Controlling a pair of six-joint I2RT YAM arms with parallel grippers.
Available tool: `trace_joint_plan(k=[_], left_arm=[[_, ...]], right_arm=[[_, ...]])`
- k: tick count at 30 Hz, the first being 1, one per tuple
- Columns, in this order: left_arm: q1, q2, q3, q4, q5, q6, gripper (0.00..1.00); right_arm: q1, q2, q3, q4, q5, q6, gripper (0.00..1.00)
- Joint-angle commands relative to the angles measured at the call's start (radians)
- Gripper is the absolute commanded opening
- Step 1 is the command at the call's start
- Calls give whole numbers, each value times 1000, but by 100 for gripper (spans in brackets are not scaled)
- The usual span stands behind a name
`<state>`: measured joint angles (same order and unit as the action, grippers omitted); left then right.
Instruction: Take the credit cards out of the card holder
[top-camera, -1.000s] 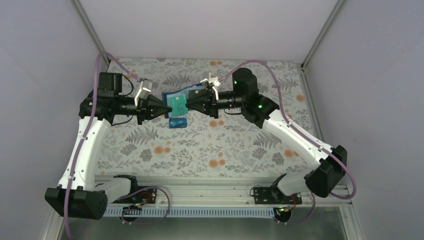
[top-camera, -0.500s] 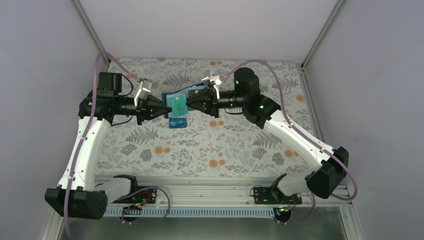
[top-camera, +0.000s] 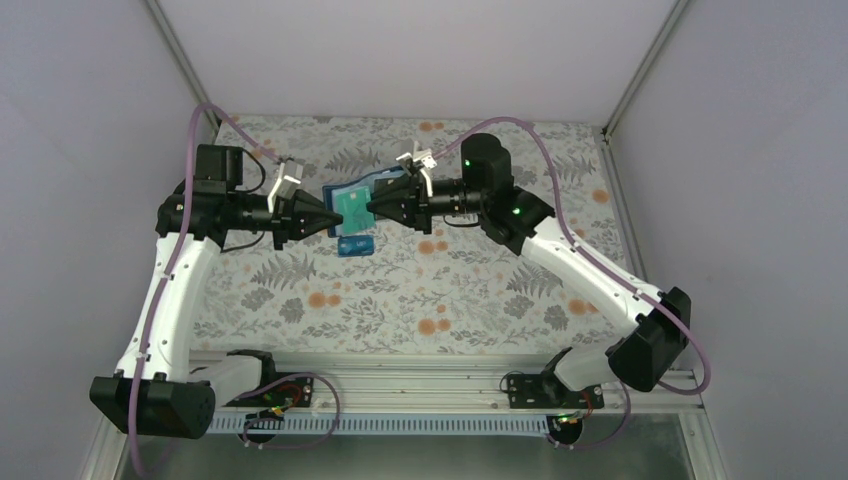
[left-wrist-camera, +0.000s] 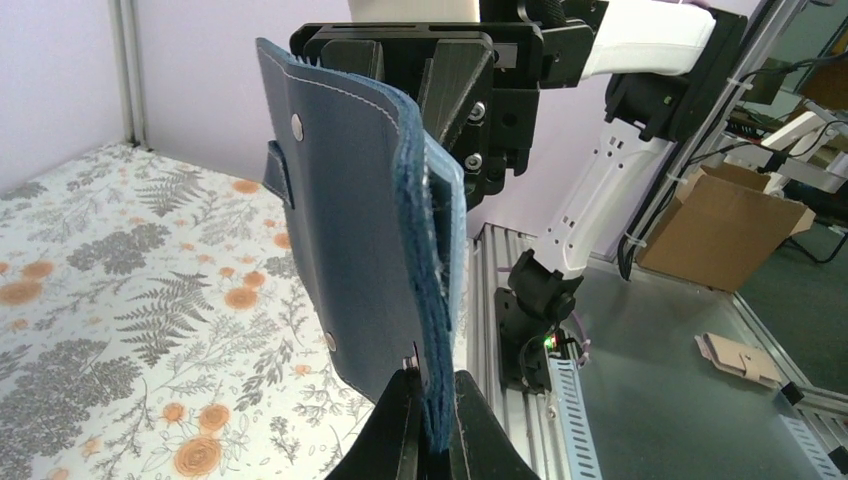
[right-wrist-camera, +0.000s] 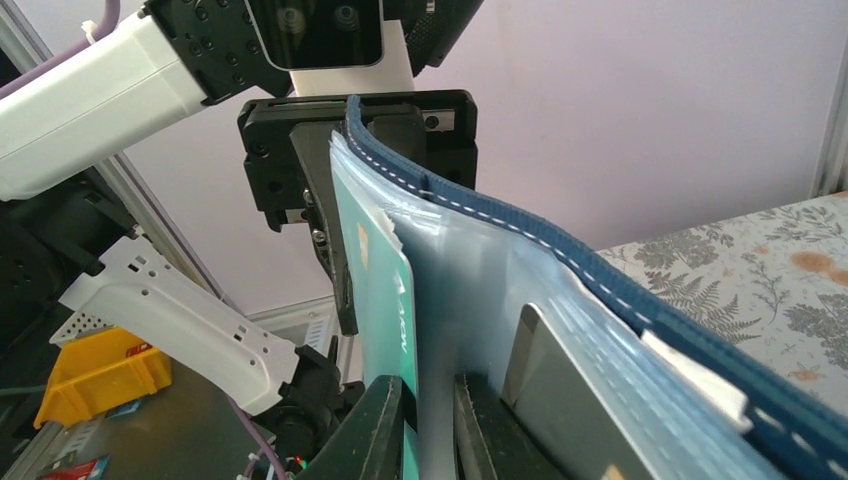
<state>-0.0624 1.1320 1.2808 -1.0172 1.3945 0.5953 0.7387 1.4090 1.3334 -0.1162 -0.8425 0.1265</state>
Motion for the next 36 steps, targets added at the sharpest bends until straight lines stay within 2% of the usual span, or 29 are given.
trace_joint_plan(k=[1,7,11,17,21,26,29,30,32,36], left_arm=[[-7,-15,30,2,80,47,2],[-7,-17,29,3,80,42,2],[-7,-19,28,6,77,40,2],[-5,-19,23,17,78,29,3],[-6,-20,19,16,87,31,8],[-6,-20,22,14,89,31,10],[-4,-21,21,16,93,29,16],[-4,-20,21,16,93,28,15],[-4,-20,23,16,92,28,4],[3,-22,28,22,90,21,2]], right_arm=[[19,22,35,33,-24,-15,16],[22,21,32,46,-117,-21,16],[22,14,30,42,-151,-27,5],[21,-17,14,21,-120,-48,4],[15,-39,15,-12,-75,-60,4],[0,-61,16,-43,-31,-67,4],[-8,-67,16,-56,-26,-71,4],[-9,-69,16,-56,-28,-70,4],[-9,-67,16,-54,-30,-67,4],[-19,-71,12,-67,-16,-75,4]])
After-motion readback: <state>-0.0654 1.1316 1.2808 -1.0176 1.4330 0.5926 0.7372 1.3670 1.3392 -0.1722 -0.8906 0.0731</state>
